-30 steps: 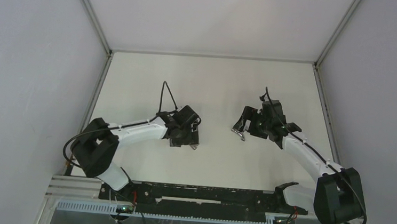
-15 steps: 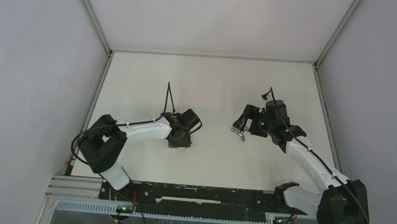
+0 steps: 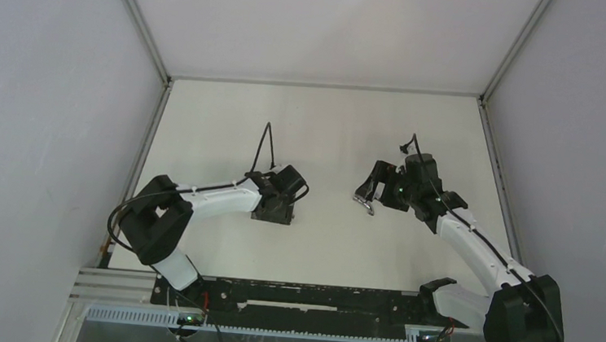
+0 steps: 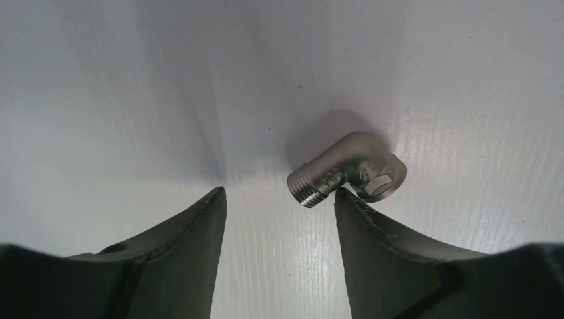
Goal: Install the water faucets
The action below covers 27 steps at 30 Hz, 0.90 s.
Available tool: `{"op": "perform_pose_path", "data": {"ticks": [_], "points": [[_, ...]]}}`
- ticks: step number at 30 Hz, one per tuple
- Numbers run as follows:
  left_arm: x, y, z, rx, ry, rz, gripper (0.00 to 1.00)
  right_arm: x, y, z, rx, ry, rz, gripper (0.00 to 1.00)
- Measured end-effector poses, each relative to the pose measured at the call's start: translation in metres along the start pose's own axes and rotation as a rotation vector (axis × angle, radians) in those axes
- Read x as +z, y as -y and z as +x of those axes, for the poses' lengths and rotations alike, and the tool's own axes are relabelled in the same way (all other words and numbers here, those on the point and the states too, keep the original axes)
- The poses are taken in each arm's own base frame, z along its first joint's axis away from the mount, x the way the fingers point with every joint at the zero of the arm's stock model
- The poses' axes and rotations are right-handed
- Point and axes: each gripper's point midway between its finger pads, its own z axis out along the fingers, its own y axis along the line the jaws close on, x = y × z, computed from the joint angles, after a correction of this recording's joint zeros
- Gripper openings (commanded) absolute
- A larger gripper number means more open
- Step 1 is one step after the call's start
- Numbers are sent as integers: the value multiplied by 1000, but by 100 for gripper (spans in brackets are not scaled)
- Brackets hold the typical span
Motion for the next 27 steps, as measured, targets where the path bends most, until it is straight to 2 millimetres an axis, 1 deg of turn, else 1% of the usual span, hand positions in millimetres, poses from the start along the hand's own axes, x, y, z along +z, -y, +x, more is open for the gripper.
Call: {"op": "perform_pose_path", "data": {"ticks": [3,7,9,12,15,18,19,22,23,24,26,27], "points": [[-1,-4,0,80,0,2,66,-1,0,0,1,1,0,95],[-4,-4,-1,204,-10,27,57,-3,-1,-1,0,8,-4,95],[-5,-1,-3,237,-11,43,53,-4,-2,-1,2,8,-4,95],[-1,7,-6,280,-16,67,52,-4,-1,-1,2,7,-4,95],[5,14,-6,319,-34,88,49,-4,-1,-1,2,9,-3,95],[6,19,-9,341,-34,107,43,-5,-2,-1,-2,13,-4,95],[7,21,-10,346,-35,111,39,-5,-3,-1,-3,14,-5,95],[8,26,-13,351,-34,123,17,-6,-3,-1,-4,17,-5,95],[8,27,-14,353,-31,126,13,-6,-3,-2,-4,19,-2,95],[8,27,-14,354,-30,125,12,-6,-2,-2,-4,19,-1,95],[8,26,-15,353,-26,117,3,-7,-2,-1,-3,19,3,95],[8,24,-16,350,-23,108,1,-8,-1,-1,-4,20,5,95]]}}
